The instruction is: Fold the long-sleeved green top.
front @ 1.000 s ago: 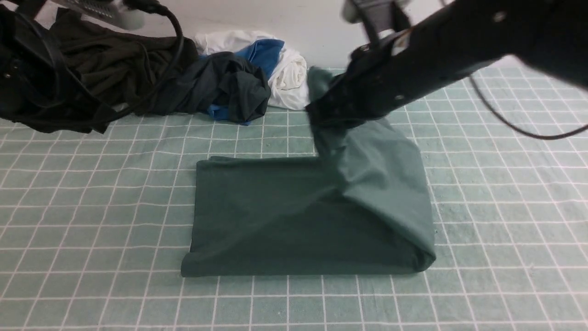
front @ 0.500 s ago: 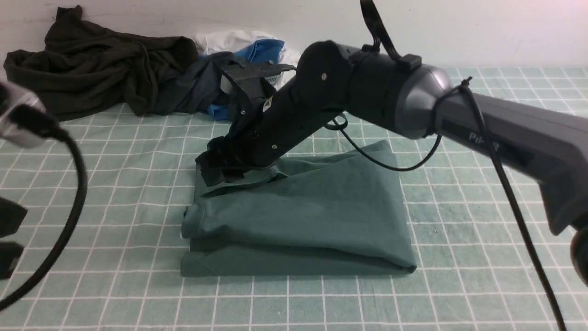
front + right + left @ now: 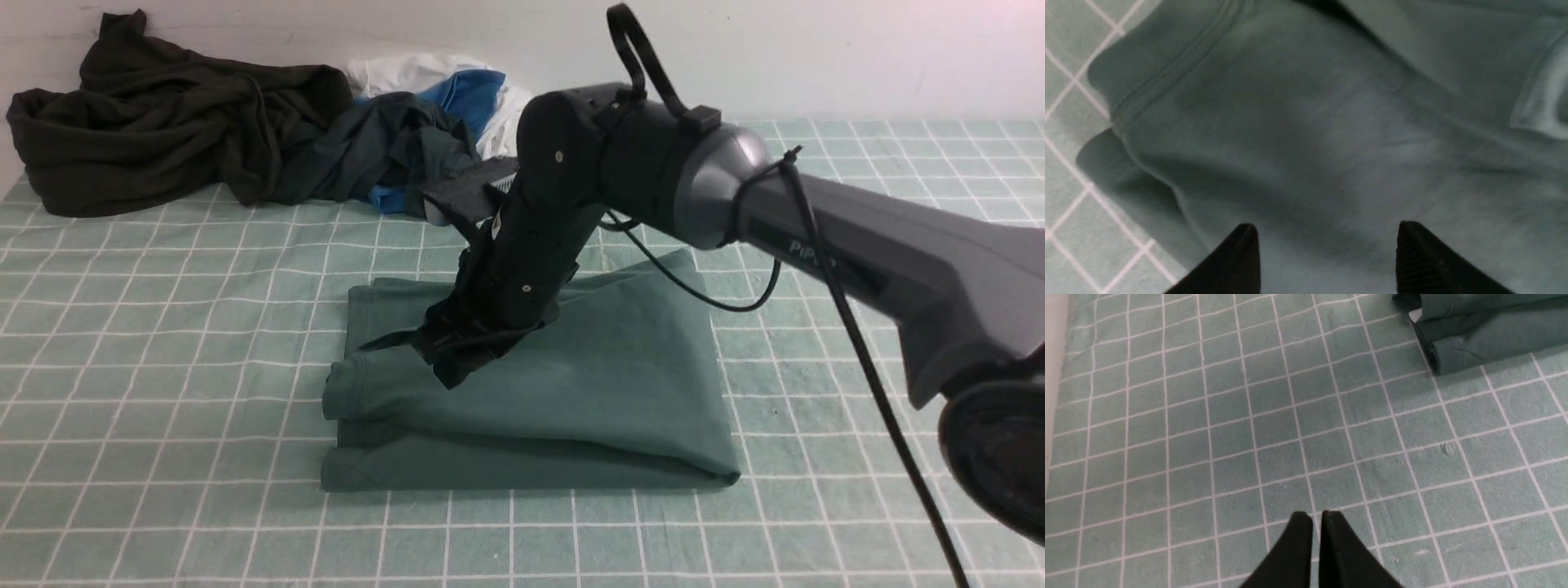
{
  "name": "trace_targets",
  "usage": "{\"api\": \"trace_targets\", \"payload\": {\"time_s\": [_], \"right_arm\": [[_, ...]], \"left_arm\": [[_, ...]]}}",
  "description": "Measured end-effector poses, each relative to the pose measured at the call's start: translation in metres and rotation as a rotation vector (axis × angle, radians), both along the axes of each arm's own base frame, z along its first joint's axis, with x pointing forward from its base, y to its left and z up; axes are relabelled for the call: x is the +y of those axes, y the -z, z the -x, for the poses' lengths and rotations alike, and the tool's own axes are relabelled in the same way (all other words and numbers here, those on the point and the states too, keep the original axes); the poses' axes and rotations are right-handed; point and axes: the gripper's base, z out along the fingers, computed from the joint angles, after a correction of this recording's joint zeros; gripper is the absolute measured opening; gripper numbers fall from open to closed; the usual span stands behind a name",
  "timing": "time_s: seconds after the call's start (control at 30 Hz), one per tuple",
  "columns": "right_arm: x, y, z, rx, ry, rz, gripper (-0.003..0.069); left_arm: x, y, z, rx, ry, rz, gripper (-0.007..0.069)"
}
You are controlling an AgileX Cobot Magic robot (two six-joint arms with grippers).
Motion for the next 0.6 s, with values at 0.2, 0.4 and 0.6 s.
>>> {"api": "trace_targets", "payload": {"time_s": [0.2, 0.4, 0.6], "right_arm": [[-0.011, -0.070, 0.019, -0.105, -0.057, -0.083, 0.0267], [-0.050, -0.174, 0.064, -0.296, -0.098, -0.162, 0.0083], [-0.092, -0.220, 0.115, -0.386, -0.102, -0.215, -0.0010]], "left_arm": [[0.003, 0.005, 0.012, 0.036, -0.011, 0.000, 0.0020], [0.003, 0.007, 0.014, 0.065, -0.015, -0.004, 0.0020], [0.003, 0.007, 0.014, 0.067, -0.016, -0.004, 0.0020]]}}
